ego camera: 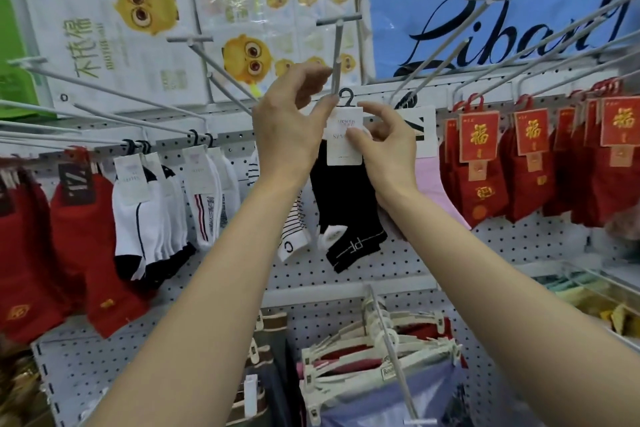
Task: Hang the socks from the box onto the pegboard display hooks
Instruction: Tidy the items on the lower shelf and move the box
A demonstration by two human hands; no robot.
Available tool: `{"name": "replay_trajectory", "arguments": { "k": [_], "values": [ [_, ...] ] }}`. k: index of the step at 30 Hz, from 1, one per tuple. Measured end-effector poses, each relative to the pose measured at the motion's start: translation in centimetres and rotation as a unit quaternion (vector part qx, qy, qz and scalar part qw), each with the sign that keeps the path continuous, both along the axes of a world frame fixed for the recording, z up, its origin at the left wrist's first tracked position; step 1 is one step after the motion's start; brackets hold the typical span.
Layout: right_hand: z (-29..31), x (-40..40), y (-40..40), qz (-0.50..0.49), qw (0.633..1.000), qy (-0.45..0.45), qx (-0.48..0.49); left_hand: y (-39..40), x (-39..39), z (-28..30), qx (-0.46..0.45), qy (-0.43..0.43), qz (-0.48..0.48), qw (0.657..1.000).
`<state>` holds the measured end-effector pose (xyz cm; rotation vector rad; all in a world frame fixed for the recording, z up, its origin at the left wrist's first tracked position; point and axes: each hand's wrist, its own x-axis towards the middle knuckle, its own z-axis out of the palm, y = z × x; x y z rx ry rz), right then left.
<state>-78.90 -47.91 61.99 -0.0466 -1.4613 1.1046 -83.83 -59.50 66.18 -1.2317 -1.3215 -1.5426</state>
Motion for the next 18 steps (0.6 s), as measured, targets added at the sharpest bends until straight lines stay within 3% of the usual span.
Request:
{"name": "replay_trajectory", "arguments": {
  "k": [18],
  "values": [
    [-0.2,-1.4,1.2,-0.027,0.996,-0.068,0.058,0.4,0.5,-0.2,0.011,0.033,0.059,0.998]
  ]
}}
